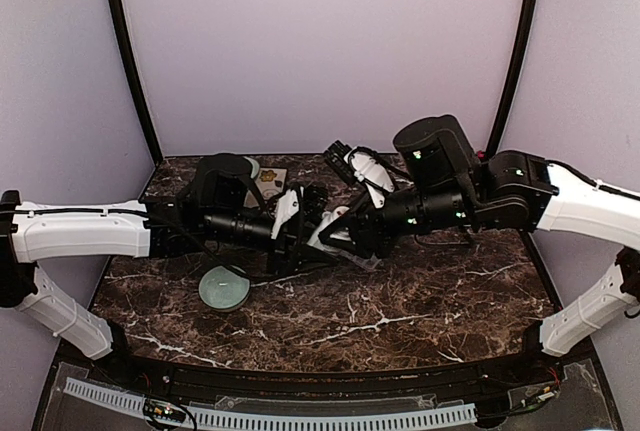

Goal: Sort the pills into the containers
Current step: Pass from the left arm to the right

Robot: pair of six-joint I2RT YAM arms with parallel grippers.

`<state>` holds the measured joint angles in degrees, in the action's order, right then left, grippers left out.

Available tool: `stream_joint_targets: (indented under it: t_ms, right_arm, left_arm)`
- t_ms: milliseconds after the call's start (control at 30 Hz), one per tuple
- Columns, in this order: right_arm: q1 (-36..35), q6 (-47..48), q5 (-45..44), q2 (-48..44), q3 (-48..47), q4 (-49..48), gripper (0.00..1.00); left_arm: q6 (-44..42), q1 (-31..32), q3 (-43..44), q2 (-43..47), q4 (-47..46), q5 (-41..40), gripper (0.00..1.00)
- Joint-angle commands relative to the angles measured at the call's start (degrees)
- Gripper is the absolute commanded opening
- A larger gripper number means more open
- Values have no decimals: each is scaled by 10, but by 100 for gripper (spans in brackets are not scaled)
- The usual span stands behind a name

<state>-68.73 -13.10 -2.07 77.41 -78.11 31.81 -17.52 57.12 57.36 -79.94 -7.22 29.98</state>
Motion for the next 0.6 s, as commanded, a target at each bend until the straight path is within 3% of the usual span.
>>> stream_joint_targets:
  t_ms: [0,167,500,567]
  right_arm:
    - [19,-4,9,17,-7,-15,33]
    - [22,-8,-4,18,-1,-19,25]
    - [32,-23,-55,12,13,-21,22]
    - [34,-25,-72,10,14,-21,22]
  left_arm:
    - [-4,4,19,5,-19,17,34]
    - [0,4,2,12,-34,-22,49]
    - [23,4,-48,41,-76,-105,82]
    - [25,3,-54,43,-77,-119,85]
